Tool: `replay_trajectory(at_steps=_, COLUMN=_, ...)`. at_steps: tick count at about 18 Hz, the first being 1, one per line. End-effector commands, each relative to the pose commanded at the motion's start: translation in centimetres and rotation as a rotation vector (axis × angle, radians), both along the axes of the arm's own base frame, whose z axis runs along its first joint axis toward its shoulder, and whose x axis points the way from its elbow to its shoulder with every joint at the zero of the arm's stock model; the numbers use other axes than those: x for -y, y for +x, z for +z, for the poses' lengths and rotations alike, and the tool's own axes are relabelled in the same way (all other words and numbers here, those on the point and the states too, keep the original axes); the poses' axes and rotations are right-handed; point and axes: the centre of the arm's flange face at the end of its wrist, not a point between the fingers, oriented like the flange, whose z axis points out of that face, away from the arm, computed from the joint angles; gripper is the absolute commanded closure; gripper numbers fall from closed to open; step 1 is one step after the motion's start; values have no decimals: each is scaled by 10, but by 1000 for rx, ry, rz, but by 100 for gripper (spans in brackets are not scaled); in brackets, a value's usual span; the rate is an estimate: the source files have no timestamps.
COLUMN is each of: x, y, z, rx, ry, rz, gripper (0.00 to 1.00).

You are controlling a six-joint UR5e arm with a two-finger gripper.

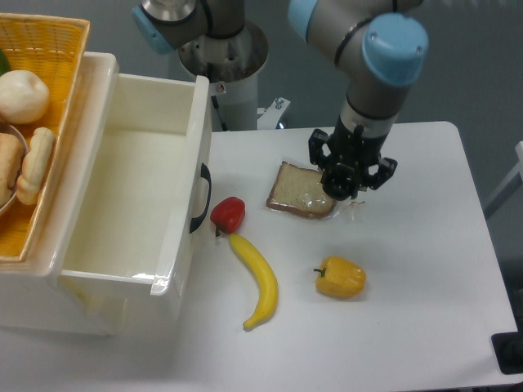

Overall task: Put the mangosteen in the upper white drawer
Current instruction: 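Lift the gripper holding the dark round mangosteen up from the bread slice, then carry the held mangosteen over toward the open white drawer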

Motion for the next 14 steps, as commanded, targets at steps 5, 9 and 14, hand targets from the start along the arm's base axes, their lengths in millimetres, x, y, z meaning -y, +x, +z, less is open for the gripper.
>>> replay_trajectory(at_steps=5, x=-1, y=37, z=46, rx=31, ry=130, rz=172, gripper=94)
replay_trajectory(at_steps=9, x=-17, y=69, z=51, rx=73, ry=141, rz=231, gripper=93)
replay_trajectory(at_steps=14, x=-27, y=124, z=74, rx=119, ry=181, rz=269, gripper=91)
